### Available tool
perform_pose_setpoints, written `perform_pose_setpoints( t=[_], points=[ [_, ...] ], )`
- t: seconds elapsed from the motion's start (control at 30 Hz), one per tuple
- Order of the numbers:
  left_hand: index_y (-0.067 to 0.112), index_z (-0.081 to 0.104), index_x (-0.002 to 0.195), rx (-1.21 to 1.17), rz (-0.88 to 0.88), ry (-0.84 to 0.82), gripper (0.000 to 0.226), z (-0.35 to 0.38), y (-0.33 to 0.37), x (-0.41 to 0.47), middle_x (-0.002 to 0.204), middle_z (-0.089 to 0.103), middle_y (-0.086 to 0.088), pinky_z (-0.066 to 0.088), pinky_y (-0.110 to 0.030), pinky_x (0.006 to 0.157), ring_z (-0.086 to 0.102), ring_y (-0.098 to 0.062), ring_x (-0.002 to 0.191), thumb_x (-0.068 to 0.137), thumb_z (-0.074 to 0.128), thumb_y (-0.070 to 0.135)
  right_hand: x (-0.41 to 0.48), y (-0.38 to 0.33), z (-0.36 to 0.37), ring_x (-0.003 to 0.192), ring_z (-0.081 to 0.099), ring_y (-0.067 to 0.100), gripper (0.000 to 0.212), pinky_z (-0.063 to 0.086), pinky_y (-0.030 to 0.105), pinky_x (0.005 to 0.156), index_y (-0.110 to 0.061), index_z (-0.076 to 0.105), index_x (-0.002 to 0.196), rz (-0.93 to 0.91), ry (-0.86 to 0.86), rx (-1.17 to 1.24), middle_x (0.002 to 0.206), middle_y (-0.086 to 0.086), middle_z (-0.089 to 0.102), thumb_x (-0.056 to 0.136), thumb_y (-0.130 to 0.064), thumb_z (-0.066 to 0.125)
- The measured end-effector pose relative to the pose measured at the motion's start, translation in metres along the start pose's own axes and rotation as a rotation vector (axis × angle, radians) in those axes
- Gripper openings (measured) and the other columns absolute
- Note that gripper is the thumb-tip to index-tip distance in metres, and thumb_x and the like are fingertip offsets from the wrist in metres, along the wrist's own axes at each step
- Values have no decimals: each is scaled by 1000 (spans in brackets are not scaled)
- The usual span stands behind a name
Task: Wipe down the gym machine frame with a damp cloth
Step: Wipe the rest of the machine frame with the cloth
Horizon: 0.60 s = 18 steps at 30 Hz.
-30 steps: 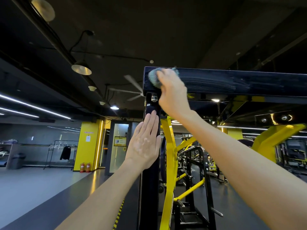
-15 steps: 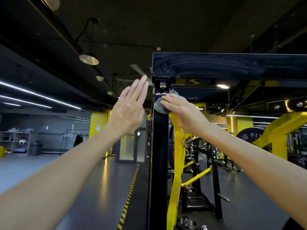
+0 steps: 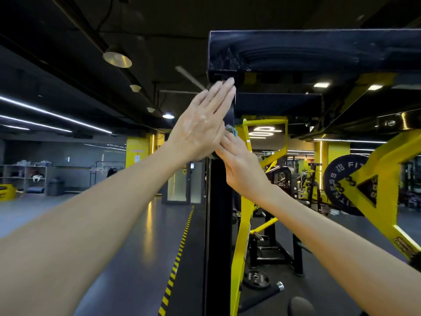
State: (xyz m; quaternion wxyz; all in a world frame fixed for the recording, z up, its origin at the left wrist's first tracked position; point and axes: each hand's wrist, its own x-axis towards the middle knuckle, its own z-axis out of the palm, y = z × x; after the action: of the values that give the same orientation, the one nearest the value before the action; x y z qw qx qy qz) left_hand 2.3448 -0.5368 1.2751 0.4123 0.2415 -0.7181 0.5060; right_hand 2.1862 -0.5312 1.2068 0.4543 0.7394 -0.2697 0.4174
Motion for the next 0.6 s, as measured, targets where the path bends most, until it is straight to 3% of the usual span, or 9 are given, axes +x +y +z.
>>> perform_pose_setpoints(
  t=[0.1, 0.23, 0.33, 0.5, 0.6],
  points=[
    [2, 19, 155, -49, 69, -144, 61, 17, 16, -31, 164, 15, -13, 8, -36, 123, 12, -24, 152, 99, 18, 25, -31, -11, 5, 142, 35, 34, 56, 30, 51, 116, 3, 53, 135, -51, -47, 2, 143, 20, 49, 81, 17, 62],
    [5, 17, 156, -136, 30, -248, 62, 18, 22, -46, 165, 13, -11, 3, -32, 121, 10, -20, 153, 100, 12, 31, -43, -6, -5, 142, 35, 32, 62, 29, 50, 117, 1, 52, 136, -120, -166, -3, 145, 20, 47, 77, 18, 65],
    [3, 17, 156, -154, -17, -239, 64, 10, 20, -42, 165, 13, -13, 4, -33, 122, 10, -22, 153, 99, 8, 34, -21, 4, -17, 143, 34, 29, 64, 28, 49, 118, -3, 51, 138, -106, -222, -30, 147, 16, 46, 78, 15, 65],
    [-1, 23, 154, -204, -125, -135, 60, 4, 17, -36, 162, 21, -17, 9, -35, 123, 18, -26, 151, 102, 18, 29, 22, 12, -26, 148, 23, 27, 61, 14, 45, 118, -10, 44, 145, 36, -169, -75, 156, 12, 34, 89, 9, 57],
    [1, 23, 154, -265, -74, -173, 61, 4, 15, -41, 162, 23, -16, 11, -36, 124, 18, -24, 151, 102, 18, 31, 8, 4, -13, 148, 24, 28, 58, 24, 47, 120, -6, 41, 147, 54, -83, -41, 155, 15, 35, 92, 5, 56]
  ],
)
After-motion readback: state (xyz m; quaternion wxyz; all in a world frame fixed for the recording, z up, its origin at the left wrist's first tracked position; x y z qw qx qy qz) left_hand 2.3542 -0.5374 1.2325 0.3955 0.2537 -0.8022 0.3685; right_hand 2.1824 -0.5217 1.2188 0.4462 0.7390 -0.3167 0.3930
